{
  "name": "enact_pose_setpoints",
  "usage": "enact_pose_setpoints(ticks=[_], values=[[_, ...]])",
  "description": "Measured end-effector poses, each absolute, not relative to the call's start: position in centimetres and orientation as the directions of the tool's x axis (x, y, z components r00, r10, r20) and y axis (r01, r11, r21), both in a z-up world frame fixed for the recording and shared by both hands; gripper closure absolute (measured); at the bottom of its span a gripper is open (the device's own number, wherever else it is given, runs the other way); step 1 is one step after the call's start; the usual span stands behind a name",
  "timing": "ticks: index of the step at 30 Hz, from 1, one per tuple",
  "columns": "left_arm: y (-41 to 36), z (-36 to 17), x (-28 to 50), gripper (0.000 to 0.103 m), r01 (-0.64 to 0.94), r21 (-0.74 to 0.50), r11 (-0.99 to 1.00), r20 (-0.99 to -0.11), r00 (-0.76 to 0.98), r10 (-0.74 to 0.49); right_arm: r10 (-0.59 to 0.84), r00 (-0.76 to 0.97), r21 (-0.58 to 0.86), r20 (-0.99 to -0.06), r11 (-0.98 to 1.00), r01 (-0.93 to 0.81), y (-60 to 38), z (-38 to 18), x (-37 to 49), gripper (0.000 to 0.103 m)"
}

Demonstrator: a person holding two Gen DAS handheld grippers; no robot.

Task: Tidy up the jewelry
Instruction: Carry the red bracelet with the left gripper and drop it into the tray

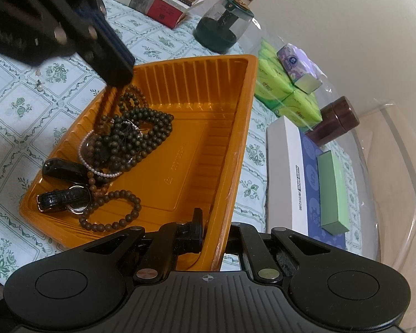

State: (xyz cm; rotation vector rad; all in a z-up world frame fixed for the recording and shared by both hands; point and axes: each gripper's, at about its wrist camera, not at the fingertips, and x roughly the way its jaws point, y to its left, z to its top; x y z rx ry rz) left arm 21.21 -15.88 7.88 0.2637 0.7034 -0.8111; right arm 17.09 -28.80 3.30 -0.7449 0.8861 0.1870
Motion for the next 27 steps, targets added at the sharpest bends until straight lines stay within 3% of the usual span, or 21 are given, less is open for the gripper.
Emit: enact_pose_setpoints(ticks=[10,14,27], values=[[-18.0,6.7,21.2,0.099,0.755,-0.069,0.652,-0.676,0.445,-0.587,-0.139,0.633,-0.5,-0.762,0.747,-0.438,-29.2,3.2,17.2,0.098],[-18.2,6.5,21.5,0.087,0.753,-0.069,0.655,-0.676,0.448,-0.586,-0.136,0.632,-0.496,-0.763,0.751,-0.437,-29.2,3.2,17.1,0.098],[-12.7,6.5,22.1,0.086,0.656,-0.034,0.754,-0.665,0.548,-0.507,-0.133,0.633,-0.492,-0.763,0.754,-0.435,-29.3,3.2,17.0,0.098]])
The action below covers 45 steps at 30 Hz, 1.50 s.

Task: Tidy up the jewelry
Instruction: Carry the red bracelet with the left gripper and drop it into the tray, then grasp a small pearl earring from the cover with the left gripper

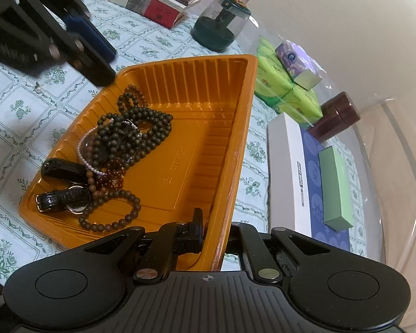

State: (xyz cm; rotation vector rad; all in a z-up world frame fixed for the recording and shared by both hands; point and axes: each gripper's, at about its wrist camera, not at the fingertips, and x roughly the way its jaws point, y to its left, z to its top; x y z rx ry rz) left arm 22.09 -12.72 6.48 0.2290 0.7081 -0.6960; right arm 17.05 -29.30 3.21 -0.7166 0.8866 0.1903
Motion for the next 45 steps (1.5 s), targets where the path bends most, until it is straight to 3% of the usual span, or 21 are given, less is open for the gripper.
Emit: enact_pose_setpoints(ticks=[10,19,30,45], values=[[-4.1,6.0,22.0,0.084,0.469,-0.008,0.883,-0.633,0.681,-0.368,-0.134,0.633,-0.492,-0.763,0.755,-0.433,-29.5,3.2,17.0,0.098],[0.8,0.7,19.8,0.084,0.321,-0.034,0.946,-0.665,0.7,-0.262,-0.134,0.628,-0.488,-0.766,0.757,-0.434,-29.6,3.3,17.2,0.098],[-1.3,-4.9,18.1,0.073,0.28,-0.054,0.958,-0.658,0.712,-0.245,-0.137,0.626,-0.489,-0.768,0.757,-0.434,-29.6,3.2,17.2,0.098],[-3.4,-7.4,18.5,0.072,0.214,-0.006,0.977,-0.62,0.766,-0.172,-0.142,0.623,-0.49,-0.77,0.757,-0.433,-29.7,2.9,17.3,0.098]])
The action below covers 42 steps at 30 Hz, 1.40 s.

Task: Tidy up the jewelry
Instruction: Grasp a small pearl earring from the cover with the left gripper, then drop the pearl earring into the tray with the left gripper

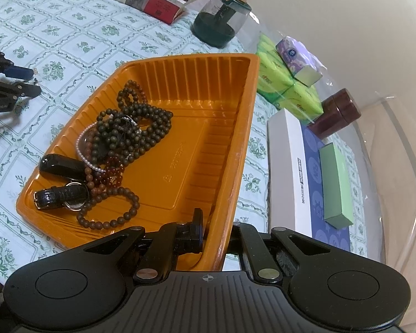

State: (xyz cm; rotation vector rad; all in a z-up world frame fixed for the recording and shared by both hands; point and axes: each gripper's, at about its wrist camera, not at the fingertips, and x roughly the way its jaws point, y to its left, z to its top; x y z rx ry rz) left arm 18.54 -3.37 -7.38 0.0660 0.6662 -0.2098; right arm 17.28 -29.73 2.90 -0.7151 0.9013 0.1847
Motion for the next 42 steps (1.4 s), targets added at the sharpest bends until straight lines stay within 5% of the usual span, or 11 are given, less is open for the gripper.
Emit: enact_pose_setpoints(ticks=[7,9,23,42], values=[[-3.5,-7.7,18.7,0.074,0.214,0.001,0.977,-0.614,0.771,-0.168,-0.142,0.622,-0.489,-0.77,0.757,-0.433,-29.7,2.9,17.3,0.098],[-3.5,-7.7,18.8,0.087,0.217,0.007,0.976,-0.614,0.771,-0.167,-0.144,0.622,-0.49,-0.77,0.757,-0.432,-29.8,2.8,17.3,0.098],[-4.9,-4.9,17.7,0.087,0.284,0.03,0.958,-0.562,0.798,-0.218,-0.141,0.622,-0.488,-0.77,0.759,-0.431,-29.9,2.7,17.4,0.098],[-9.7,1.1,17.0,0.087,0.491,-0.089,0.867,-0.498,0.732,-0.466,-0.139,0.623,-0.486,-0.769,0.761,-0.43,-29.7,2.9,17.3,0.098]])
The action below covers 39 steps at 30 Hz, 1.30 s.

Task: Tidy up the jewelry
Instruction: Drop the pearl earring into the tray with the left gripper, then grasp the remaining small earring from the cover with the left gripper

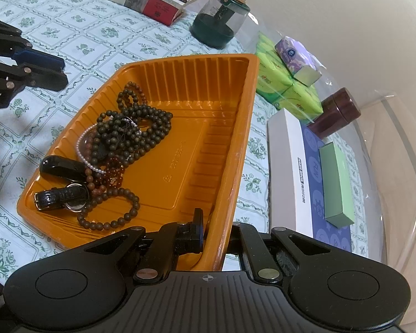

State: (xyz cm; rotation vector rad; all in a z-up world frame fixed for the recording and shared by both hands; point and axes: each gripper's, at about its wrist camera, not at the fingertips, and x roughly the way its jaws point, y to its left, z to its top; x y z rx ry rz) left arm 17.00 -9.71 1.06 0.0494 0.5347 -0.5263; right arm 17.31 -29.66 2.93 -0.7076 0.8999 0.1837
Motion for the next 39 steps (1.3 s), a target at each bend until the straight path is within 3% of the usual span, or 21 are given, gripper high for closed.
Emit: enact_pose_setpoints(ticks=[7,25,26,27,29,39], values=[[-11.8,1.1,16.5,0.087,0.601,-0.091,0.794,-0.496,0.664,-0.56,-0.136,0.624,-0.482,-0.769,0.764,-0.428,-29.7,3.0,17.3,0.098],[-16.2,0.3,16.0,0.087,0.682,-0.069,0.728,-0.523,0.597,-0.608,-0.134,0.624,-0.48,-0.77,0.766,-0.427,-29.8,2.9,17.2,0.098],[-16.4,0.3,15.9,0.086,0.682,-0.065,0.728,-0.528,0.596,-0.605,-0.134,0.624,-0.481,-0.77,0.766,-0.428,-29.8,2.9,17.2,0.098],[-16.5,0.2,15.9,0.076,0.682,-0.062,0.728,-0.533,0.595,-0.602,-0.134,0.624,-0.481,-0.769,0.766,-0.428,-29.8,3.0,17.2,0.098],[-16.5,0.0,15.8,0.069,0.683,-0.064,0.728,-0.535,0.592,-0.603,-0.134,0.624,-0.48,-0.77,0.766,-0.427,-29.8,3.0,17.2,0.098],[-10.7,-0.2,16.7,0.066,0.561,-0.068,0.825,-0.538,0.675,-0.504,-0.134,0.623,-0.479,-0.77,0.767,-0.427,-29.7,3.0,17.2,0.098]])
